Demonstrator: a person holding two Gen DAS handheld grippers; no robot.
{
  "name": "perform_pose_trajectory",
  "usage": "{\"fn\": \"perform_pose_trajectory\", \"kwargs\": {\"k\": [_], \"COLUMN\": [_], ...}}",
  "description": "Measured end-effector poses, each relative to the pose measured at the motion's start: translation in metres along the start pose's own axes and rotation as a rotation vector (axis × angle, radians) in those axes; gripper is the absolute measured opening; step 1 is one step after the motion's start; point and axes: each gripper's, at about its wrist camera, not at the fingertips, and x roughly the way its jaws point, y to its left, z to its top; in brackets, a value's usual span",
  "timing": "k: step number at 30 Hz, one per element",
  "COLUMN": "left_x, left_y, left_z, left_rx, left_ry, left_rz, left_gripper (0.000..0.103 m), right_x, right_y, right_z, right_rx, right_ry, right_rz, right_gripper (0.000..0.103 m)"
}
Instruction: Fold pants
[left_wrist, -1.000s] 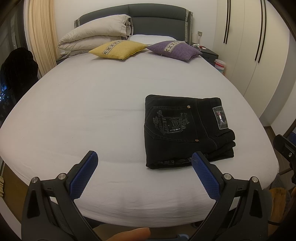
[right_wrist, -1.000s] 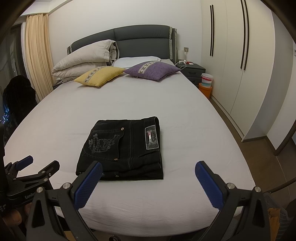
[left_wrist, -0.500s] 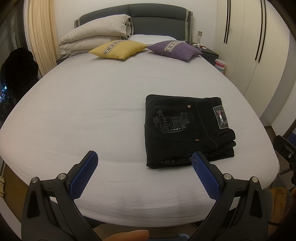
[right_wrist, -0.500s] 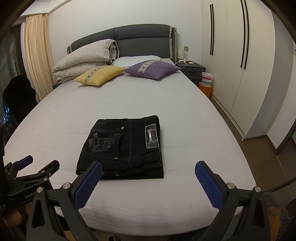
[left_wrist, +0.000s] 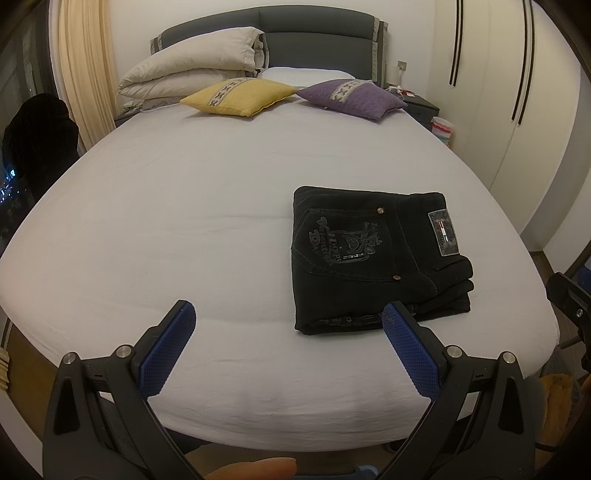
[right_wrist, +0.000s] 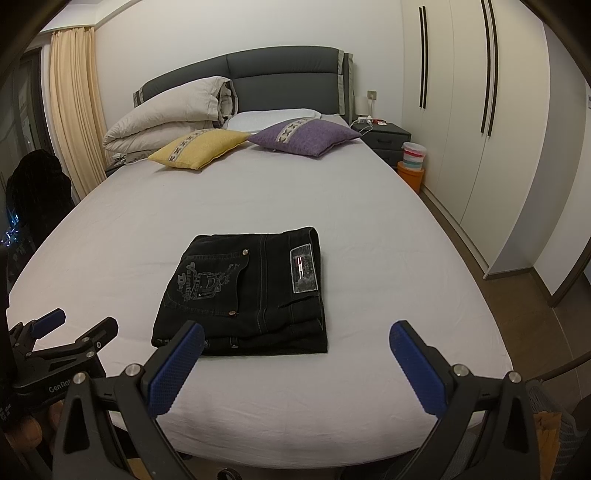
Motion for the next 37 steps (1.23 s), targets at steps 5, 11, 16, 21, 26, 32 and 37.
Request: {"fn": "perform_pose_trajectory", "kwargs": {"k": [5,11,16,21,26,32,37], "left_x": [-0.0004,-0.0003,-0.0006,0.0001,0.0004,0.0007,0.0001], "left_y": [0.0000,0.0006,0.0011,0.0001,-0.0004,0.0001,0.0009], "left_z": [0.0006,0.0002,-0.0005,0.0001,0.0010,0.0016,0.0017], "left_rx": [0.000,-0.001,0.004,0.003,0.009,0.009,0.014], "left_ry": [0.001,0.005,0.002,0.007,0.009,0.012,0.004], "left_rz": [0.000,-0.002,0.005,-0.003,0.001,-0.001,0.012], "left_gripper": [0.103,0.103,0.103,0.103,0.103,0.103,0.103], "right_x": [0.0006,0.0009,0.0017,0.0017,0.0012,0.0013,0.0006], "right_y": [-0.0003,-0.0006,-0.0016,-0.0022,-0.0018,-0.0027,-0.0024], "right_z": [-0.0013,-0.0013,-0.0014,-0.0011,-0.0034,-0.0028,-0.0083], "right_rx": [0.000,-0.001,-0.001,-0.002,-0.002,-0.001,0.002], "right_ry": [0.004,0.006,0.007,0.008,0.011,0.012,0.017], "right_rz": [0.001,0.003,0.004,0.004,0.006,0.007,0.006], "right_gripper": [0.103,0.103,0.103,0.103,0.103,0.103,0.103]}}
